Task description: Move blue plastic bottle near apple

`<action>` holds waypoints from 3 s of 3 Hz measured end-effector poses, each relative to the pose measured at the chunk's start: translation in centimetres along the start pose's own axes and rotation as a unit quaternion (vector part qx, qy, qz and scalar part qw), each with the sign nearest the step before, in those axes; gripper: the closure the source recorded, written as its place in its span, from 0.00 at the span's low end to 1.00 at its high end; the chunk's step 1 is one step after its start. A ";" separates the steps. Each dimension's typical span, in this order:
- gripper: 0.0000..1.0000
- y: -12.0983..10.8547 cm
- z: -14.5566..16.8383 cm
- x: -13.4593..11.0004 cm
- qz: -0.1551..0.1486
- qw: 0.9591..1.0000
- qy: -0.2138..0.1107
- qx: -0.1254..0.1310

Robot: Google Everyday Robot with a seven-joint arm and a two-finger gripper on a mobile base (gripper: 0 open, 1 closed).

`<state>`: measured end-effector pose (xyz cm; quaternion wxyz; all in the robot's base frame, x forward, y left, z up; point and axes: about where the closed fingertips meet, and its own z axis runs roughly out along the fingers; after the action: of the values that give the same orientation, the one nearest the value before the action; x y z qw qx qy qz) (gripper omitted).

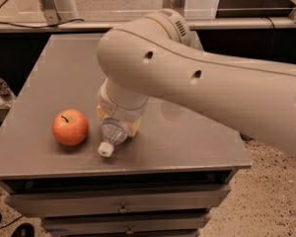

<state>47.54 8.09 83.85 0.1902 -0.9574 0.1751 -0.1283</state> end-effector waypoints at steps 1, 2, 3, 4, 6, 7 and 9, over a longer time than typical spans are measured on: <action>0.60 -0.1 -0.1 0.0 0.000 1.000 0.000 0.000; 0.37 -1.1 0.4 -0.6 -0.007 1.000 -0.014 0.003; 0.14 -1.2 0.3 -0.6 -0.007 1.000 -0.014 0.003; 0.00 -2.1 0.7 -0.3 -0.017 1.000 -0.005 -0.009; 0.00 -2.6 0.9 1.1 -0.032 0.998 0.024 -0.037; 0.00 -3.5 -0.5 1.7 -0.046 0.997 0.057 -0.039; 0.00 -5.4 -4.3 2.2 -0.075 0.990 0.122 -0.019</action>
Offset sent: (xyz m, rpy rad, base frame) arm -0.0024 0.0515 -0.0084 0.0353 0.0747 0.0965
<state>49.77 10.57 90.36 0.1394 -0.9483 0.1275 -0.2550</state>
